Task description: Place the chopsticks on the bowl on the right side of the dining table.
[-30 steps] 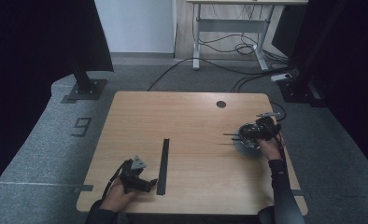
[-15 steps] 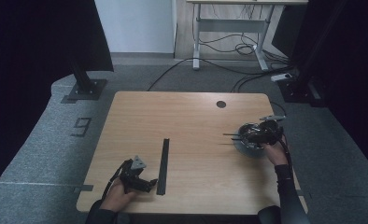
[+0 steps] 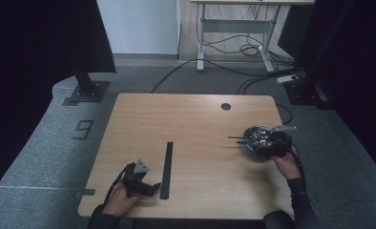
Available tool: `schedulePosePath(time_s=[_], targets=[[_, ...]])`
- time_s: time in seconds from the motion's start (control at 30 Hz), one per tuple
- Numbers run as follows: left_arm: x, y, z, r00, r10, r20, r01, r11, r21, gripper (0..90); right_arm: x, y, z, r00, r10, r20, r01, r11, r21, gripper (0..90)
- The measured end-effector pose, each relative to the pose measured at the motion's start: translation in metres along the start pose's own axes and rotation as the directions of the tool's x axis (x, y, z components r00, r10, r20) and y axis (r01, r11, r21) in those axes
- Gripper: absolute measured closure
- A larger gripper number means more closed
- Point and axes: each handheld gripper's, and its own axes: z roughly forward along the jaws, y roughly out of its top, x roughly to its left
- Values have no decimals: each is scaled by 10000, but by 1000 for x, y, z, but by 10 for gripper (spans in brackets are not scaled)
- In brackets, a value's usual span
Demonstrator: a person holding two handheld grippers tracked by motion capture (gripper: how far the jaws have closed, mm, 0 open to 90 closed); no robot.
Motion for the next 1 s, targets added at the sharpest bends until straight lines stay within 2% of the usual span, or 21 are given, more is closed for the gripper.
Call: schedulePosePath(time_s=[0.27, 0.73, 1.0], targets=[[0, 0, 0, 10000, 3, -1, -3, 10000, 1, 0, 0, -15, -7, 9998, -182, -89, 180, 9996, -239, 0], [0, 0, 0, 10000, 9, 1, -9, 10000, 7, 0, 12, -34, -15, 9957, -253, -896, 298, 9984, 485, 0], [0, 0, 0, 10000, 11, 2, -11, 10000, 8, 0, 23, -39, -18, 9930, -134, -1176, 186, 9989, 431, 0]])
